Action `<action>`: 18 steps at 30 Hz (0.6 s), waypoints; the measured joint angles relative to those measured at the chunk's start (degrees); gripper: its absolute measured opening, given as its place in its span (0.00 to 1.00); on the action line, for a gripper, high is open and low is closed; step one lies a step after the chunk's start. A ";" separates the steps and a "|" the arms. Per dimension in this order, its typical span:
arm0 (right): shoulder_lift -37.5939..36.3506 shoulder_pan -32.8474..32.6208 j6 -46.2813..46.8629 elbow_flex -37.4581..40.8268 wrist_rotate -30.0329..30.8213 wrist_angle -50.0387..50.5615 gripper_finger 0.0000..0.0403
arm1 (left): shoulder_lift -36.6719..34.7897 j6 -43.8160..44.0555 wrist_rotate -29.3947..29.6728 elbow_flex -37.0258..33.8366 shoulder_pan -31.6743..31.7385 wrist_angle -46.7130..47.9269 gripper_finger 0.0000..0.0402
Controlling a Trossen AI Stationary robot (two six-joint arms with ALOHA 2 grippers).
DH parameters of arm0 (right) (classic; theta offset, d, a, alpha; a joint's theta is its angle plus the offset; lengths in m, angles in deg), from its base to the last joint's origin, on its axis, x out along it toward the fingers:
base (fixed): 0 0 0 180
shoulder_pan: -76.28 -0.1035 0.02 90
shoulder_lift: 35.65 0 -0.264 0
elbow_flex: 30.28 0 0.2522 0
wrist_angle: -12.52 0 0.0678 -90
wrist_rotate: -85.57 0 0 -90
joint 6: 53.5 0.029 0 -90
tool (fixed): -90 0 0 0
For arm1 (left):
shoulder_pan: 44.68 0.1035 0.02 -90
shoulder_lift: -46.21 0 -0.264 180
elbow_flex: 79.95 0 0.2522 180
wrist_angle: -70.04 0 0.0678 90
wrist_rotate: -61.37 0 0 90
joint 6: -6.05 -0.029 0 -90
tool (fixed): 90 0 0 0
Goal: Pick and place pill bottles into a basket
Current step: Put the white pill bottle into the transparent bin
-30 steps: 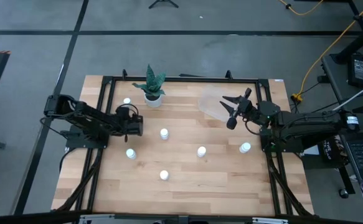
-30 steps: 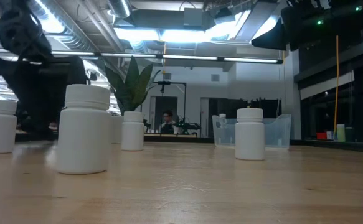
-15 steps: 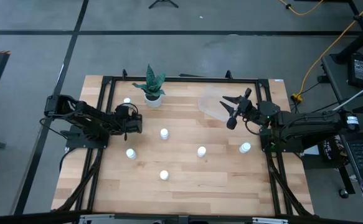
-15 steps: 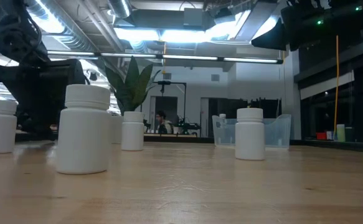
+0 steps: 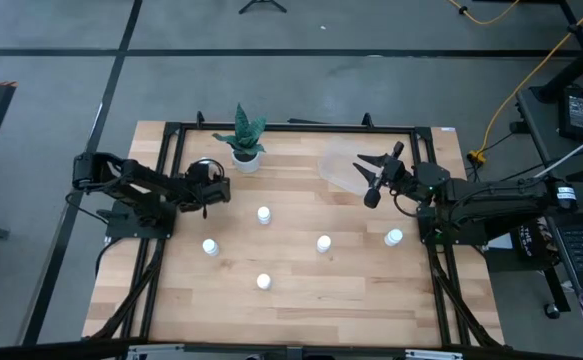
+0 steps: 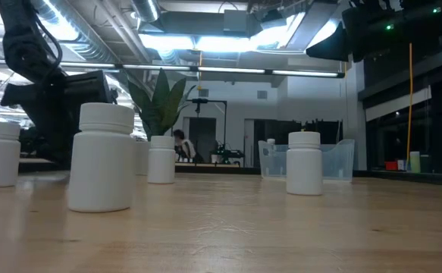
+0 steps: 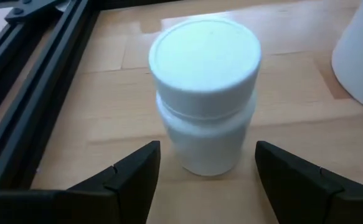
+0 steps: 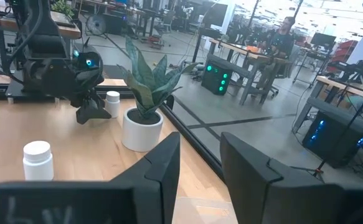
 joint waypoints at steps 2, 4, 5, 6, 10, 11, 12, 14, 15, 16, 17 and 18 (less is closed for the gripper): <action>0.00 0.00 0.00 0.00 -0.02 0.02 0.29 | -0.02 -1.09 -0.69 0.02 0.52 -0.89 0.64; 0.00 0.01 0.00 0.00 0.00 0.02 0.29 | -0.02 -2.14 -1.45 0.02 0.94 -1.26 0.64; 0.00 0.01 -0.01 0.00 -0.01 0.02 0.29 | -0.02 -2.63 -1.47 0.02 1.10 -1.56 0.64; 0.00 0.00 -0.01 0.00 -0.01 0.02 0.29 | -0.02 -3.05 -1.47 0.02 1.26 -1.98 0.64; 0.00 0.00 -0.02 0.00 0.00 0.02 0.29 | -0.01 -4.96 -1.47 0.02 1.87 -3.28 0.64; 0.00 0.00 -0.02 0.00 0.00 0.02 0.29 | -0.02 -5.50 -1.47 0.02 1.99 -3.67 0.64; 0.00 0.01 -0.02 0.00 0.00 0.02 0.29 | -0.01 -5.92 -1.49 0.02 2.12 -3.93 0.64; 0.00 0.00 -0.02 0.00 0.00 0.02 0.29 | -0.02 -6.03 -1.47 0.02 2.13 -3.97 0.64; 0.00 0.02 -0.02 0.00 0.00 0.02 0.29 | 0.00 -6.03 -1.49 0.02 2.13 -3.93 0.64; 0.00 0.01 -0.01 0.00 0.00 0.02 0.29 | -0.02 -6.03 -1.47 0.02 2.13 -3.93 0.64; 0.00 0.00 -0.02 0.00 -0.01 0.02 0.29 | -0.02 -6.03 -1.49 0.02 2.13 -3.91 0.63; 0.00 0.00 -0.02 0.00 0.00 0.02 0.29 | -0.02 -6.03 -1.47 0.02 2.13 -3.86 0.63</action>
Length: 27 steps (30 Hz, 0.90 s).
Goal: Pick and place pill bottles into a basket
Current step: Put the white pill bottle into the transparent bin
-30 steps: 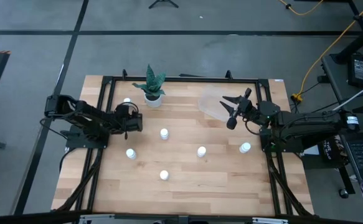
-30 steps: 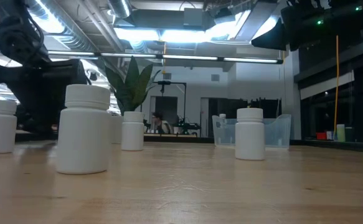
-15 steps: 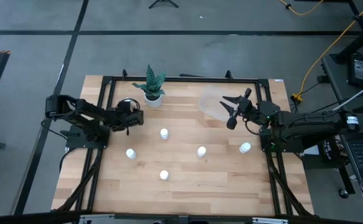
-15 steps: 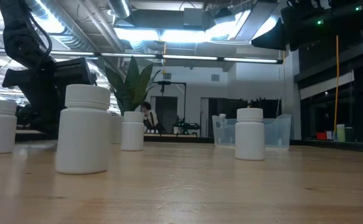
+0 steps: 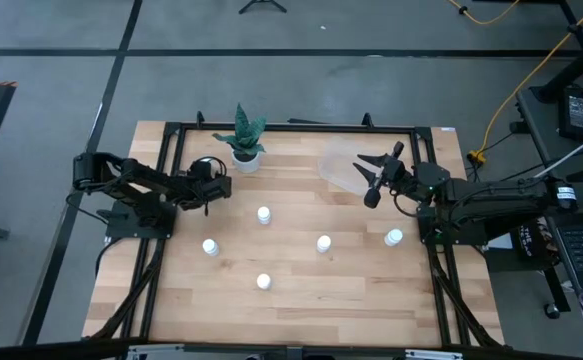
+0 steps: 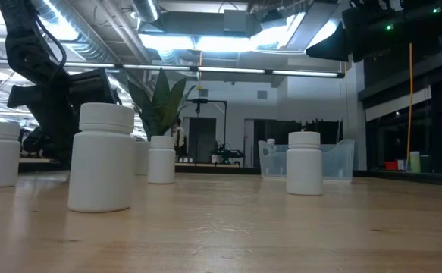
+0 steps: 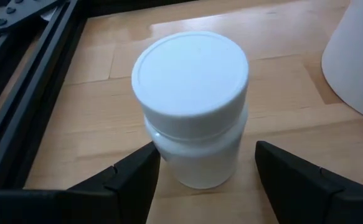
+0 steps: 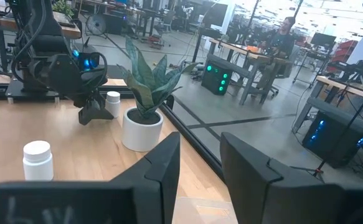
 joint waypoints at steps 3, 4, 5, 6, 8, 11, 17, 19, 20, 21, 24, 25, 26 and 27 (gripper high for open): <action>0.00 0.00 0.00 0.00 0.00 0.00 0.29 | 0.02 -0.22 0.00 0.00 0.00 0.00 0.59; 0.00 0.00 0.00 0.00 0.00 0.00 0.29 | 0.02 -0.55 0.00 0.00 0.00 0.00 0.57; 0.00 0.00 0.00 0.00 -0.01 0.00 0.29 | 0.00 -0.75 -0.01 0.00 0.00 0.04 0.55; 0.00 0.01 0.00 0.00 0.00 0.00 0.29 | 0.01 -0.81 -0.06 0.00 0.00 0.19 0.53; 0.00 0.00 0.00 0.00 0.00 0.02 0.29 | 0.00 -0.81 -0.09 0.00 0.00 0.38 0.49; 0.00 0.01 0.00 0.00 0.00 0.00 0.29 | 0.00 -0.81 -0.20 0.04 0.00 0.50 0.44; -0.02 0.00 0.00 0.00 0.00 0.00 0.29 | 0.00 -1.24 -0.17 0.04 0.00 0.54 0.42; -0.02 0.02 0.00 0.00 0.00 0.02 0.29 | 0.00 -1.63 -0.19 0.04 0.00 0.55 0.42; -0.02 0.00 0.00 0.00 0.00 0.02 0.29 | 0.00 -2.09 -0.27 0.04 -0.04 0.55 0.42; -0.02 0.00 0.00 0.00 0.00 0.02 0.29 | 0.00 -2.57 -0.30 0.04 -0.08 0.55 0.42; -0.01 0.00 0.00 0.00 0.00 0.02 0.29 | -0.02 -3.41 -0.31 0.04 -0.62 0.61 0.42; -0.02 0.02 0.00 0.00 0.00 0.04 0.29 | -0.02 -3.71 -0.33 0.04 -0.90 0.61 0.42; -0.01 0.01 0.00 0.00 0.00 0.04 0.29 | -0.03 -4.14 -0.37 0.07 -1.21 0.61 0.42; -0.01 0.00 0.00 0.00 0.00 0.07 0.29 | -0.04 -4.62 -0.45 0.07 -1.54 0.61 0.42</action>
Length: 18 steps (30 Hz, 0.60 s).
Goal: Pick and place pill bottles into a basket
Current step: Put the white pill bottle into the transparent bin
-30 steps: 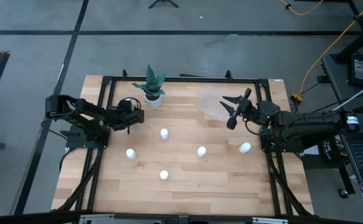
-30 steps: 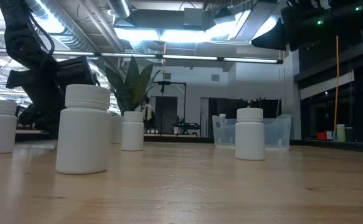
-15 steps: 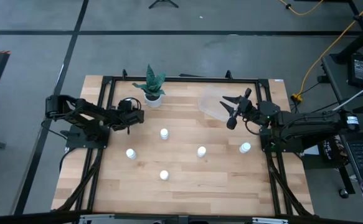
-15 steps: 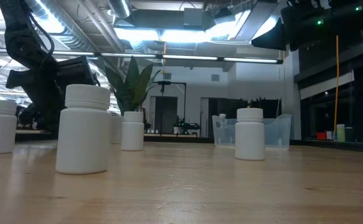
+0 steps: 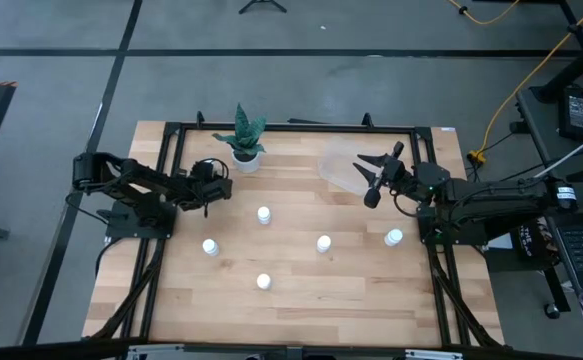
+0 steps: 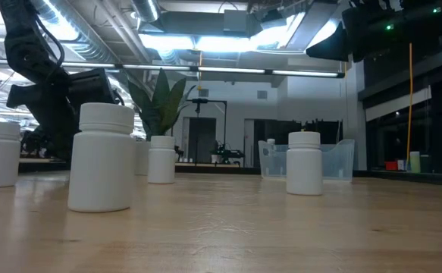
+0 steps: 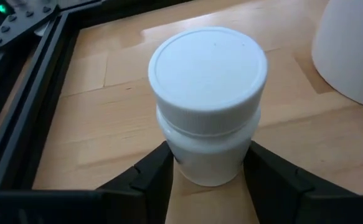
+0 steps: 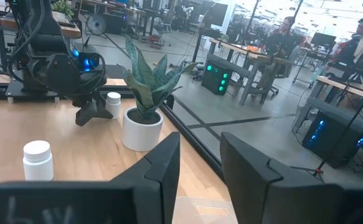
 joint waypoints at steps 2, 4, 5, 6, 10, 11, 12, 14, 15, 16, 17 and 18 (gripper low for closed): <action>-0.01 0.00 0.00 0.00 0.00 0.03 0.29 | 0.00 -1.01 -0.33 0.04 -0.88 -0.09 0.42; -0.01 0.00 0.00 0.00 0.00 0.15 0.29 | -0.02 -1.16 -0.49 0.07 -1.97 -0.13 0.42; -0.01 0.02 0.00 0.00 0.00 0.18 0.29 | -0.04 -1.15 -0.55 0.06 -2.60 -0.13 0.42; -0.01 0.01 0.00 0.00 0.00 0.24 0.29 | -0.07 -1.15 -0.62 0.07 -3.23 -0.22 0.42; -0.01 0.00 0.02 0.00 0.00 1.25 0.29 | -0.71 -1.15 -1.48 0.04 -5.78 -0.30 0.42; -0.01 0.02 0.18 0.00 0.00 1.52 0.29 | -1.15 -1.20 -1.93 0.04 -6.50 -0.28 0.42; -0.01 0.00 0.26 0.00 -0.01 1.65 0.29 | -1.81 -1.59 -2.67 0.04 -7.19 -0.10 0.42; -0.01 0.00 0.27 0.00 0.00 1.64 0.29 | -3.31 -3.18 -4.51 0.02 -8.74 0.01 0.42; -0.01 0.00 0.29 0.00 0.00 1.64 0.29 | -4.24 -4.17 -5.75 0.01 -9.46 0.02 0.42; -0.01 0.00 0.31 0.00 0.00 1.64 0.29 | -5.26 -5.19 -6.83 -0.04 -10.16 0.12 0.42; -0.01 0.02 0.32 0.00 0.00 1.64 0.29 | -6.29 -6.00 -7.77 -0.06 -10.86 0.21 0.42; -0.01 0.02 0.35 0.00 0.00 1.64 0.29 | -7.37 -6.74 -8.45 -0.12 -11.40 0.32 0.42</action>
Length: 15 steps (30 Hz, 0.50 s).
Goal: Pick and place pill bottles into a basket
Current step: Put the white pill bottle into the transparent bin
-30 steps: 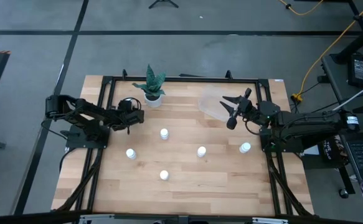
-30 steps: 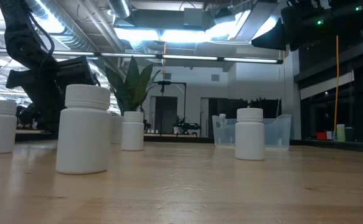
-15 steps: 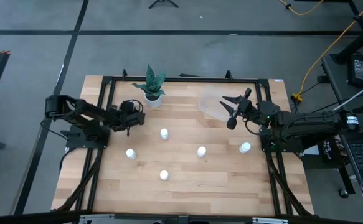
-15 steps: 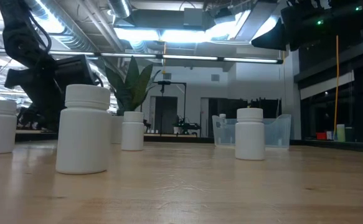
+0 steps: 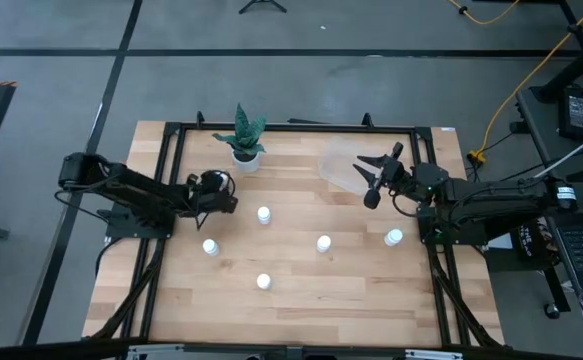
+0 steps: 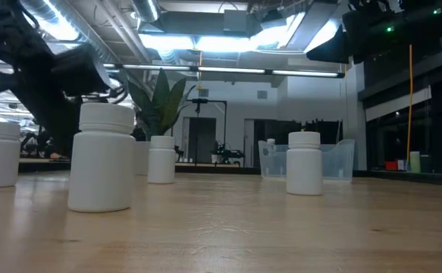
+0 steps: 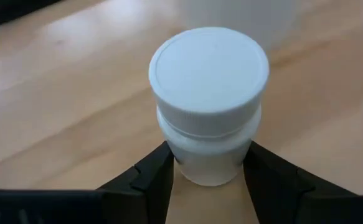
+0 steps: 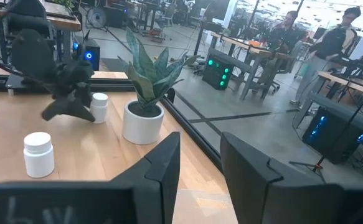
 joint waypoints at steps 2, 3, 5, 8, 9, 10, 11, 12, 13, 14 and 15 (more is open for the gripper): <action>0.00 0.00 0.04 0.00 0.00 0.00 0.29 | -2.48 -2.22 -0.90 -0.01 -0.99 -0.12 0.42; 0.00 -0.02 0.06 0.00 0.00 0.00 0.29 | -3.76 -3.38 -1.47 -0.01 -1.40 -0.17 0.42; 0.00 0.00 0.07 0.00 0.00 -0.02 0.29 | -6.12 -5.79 -2.52 -0.01 -2.23 -0.28 0.42; 0.00 0.00 0.09 0.00 -0.01 -0.02 0.29 | -9.66 -8.85 -3.50 -0.01 -3.17 -0.52 0.42; 0.00 0.00 0.09 0.00 -0.01 -0.03 0.29 | -10.72 -9.71 -4.10 -0.01 -3.46 -0.56 0.42; 0.00 -0.02 0.09 0.00 0.00 -0.02 0.29 | -11.83 -10.51 -4.96 -0.01 -3.72 -0.56 0.42; 0.00 0.00 0.10 0.00 0.00 -0.04 0.29 | -12.82 -11.29 -6.00 -0.01 -3.92 -0.64 0.42; 0.00 0.00 0.11 0.00 -0.01 -0.04 0.29 | -13.65 -12.00 -6.94 -0.01 -4.14 -0.81 0.42; 0.00 -0.01 0.11 0.00 -0.02 -0.04 0.29 | -14.54 -12.79 -7.97 -0.01 -4.37 -0.91 0.42; 0.00 -0.01 0.11 0.00 -0.02 -0.04 0.29 | -15.24 -13.72 -8.79 -0.01 -4.52 -1.21 0.42; 0.00 0.00 0.11 0.00 -0.02 -0.06 0.29 | -15.82 -14.84 -9.36 -0.01 -4.71 -1.87 0.42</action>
